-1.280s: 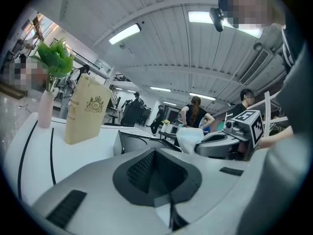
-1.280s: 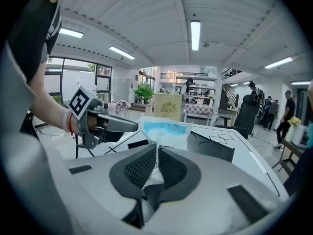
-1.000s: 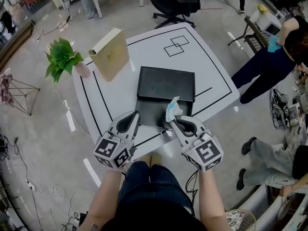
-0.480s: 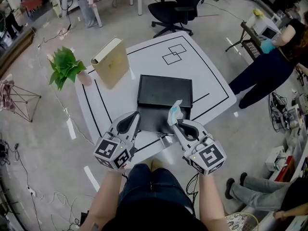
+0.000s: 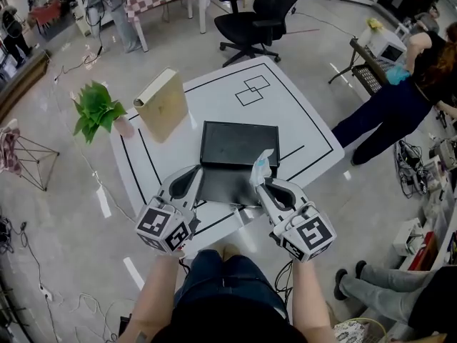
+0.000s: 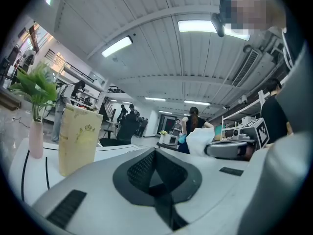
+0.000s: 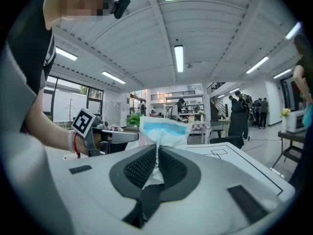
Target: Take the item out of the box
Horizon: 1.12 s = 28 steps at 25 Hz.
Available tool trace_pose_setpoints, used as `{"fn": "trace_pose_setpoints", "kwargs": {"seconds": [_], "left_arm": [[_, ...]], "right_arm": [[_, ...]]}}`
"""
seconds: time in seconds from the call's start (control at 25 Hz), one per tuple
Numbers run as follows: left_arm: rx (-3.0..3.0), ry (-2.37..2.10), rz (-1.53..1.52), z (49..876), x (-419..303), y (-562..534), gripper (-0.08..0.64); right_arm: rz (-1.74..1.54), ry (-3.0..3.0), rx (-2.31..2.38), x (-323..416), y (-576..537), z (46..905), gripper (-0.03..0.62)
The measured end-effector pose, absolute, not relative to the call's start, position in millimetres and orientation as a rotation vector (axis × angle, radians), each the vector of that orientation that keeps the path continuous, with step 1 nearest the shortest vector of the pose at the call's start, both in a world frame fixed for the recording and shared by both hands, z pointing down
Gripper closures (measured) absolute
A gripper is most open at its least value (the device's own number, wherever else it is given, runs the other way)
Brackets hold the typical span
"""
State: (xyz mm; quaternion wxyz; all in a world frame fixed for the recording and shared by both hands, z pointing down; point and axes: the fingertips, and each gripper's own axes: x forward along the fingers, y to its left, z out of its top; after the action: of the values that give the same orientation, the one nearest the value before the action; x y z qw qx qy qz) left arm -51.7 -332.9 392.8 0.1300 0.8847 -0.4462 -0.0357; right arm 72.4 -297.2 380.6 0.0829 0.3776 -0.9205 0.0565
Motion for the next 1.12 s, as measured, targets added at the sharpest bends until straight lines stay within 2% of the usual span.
{"fn": "trace_pose_setpoints", "kwargs": {"seconds": [1.12], "left_arm": [[2.625, -1.331, -0.198, 347.9, -53.1, -344.0, 0.558]], "right_arm": [[0.058, -2.776, 1.326, 100.4, -309.2, 332.2, 0.571]]}}
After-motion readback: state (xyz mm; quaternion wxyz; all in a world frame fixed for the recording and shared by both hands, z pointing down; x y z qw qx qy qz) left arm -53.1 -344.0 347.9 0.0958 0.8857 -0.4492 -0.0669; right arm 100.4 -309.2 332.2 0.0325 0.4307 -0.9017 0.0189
